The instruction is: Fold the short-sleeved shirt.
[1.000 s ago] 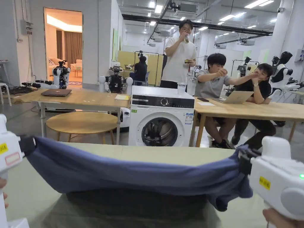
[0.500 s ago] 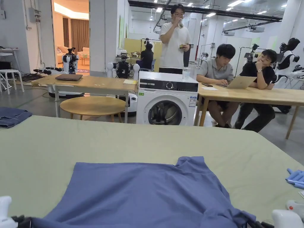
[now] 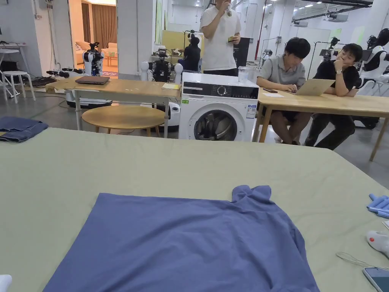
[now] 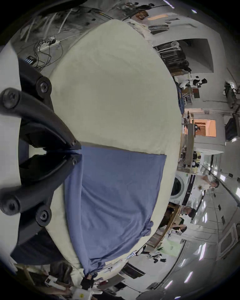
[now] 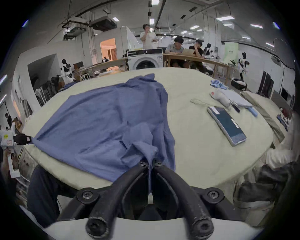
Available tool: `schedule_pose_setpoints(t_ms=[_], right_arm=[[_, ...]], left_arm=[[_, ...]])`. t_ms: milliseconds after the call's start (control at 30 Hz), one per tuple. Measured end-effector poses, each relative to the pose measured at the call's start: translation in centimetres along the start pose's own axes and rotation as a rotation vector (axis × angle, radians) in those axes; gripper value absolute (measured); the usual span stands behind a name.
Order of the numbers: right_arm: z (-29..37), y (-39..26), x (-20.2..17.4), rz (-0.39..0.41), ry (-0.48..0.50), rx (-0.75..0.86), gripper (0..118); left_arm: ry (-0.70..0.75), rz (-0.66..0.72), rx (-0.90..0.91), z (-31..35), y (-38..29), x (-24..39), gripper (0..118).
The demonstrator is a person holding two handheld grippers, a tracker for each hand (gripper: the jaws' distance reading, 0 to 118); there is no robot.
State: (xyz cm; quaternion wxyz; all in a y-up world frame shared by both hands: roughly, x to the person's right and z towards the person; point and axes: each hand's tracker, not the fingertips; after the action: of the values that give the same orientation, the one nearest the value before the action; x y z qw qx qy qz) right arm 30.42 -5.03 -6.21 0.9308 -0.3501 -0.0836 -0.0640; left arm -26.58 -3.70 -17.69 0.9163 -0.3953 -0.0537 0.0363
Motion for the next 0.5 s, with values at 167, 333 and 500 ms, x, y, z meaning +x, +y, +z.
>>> schedule_pose_setpoints(t_ms=[167,333,500], right_arm=[[0.1,-0.1,0.1,-0.007,-0.006,0.007,0],[0.8,0.7,-0.3,0.047,0.013,0.045,64],[3.7,3.6,-1.4,0.047,-0.032,0.3,93]], left_arm=[[0.021,-0.064,0.006,-0.4,0.0,0.0,0],[-0.017,-0.024,0.051,0.6,0.7,-0.2,85],[-0.08,0.038,0.225,3.8,3.4,0.8,109]])
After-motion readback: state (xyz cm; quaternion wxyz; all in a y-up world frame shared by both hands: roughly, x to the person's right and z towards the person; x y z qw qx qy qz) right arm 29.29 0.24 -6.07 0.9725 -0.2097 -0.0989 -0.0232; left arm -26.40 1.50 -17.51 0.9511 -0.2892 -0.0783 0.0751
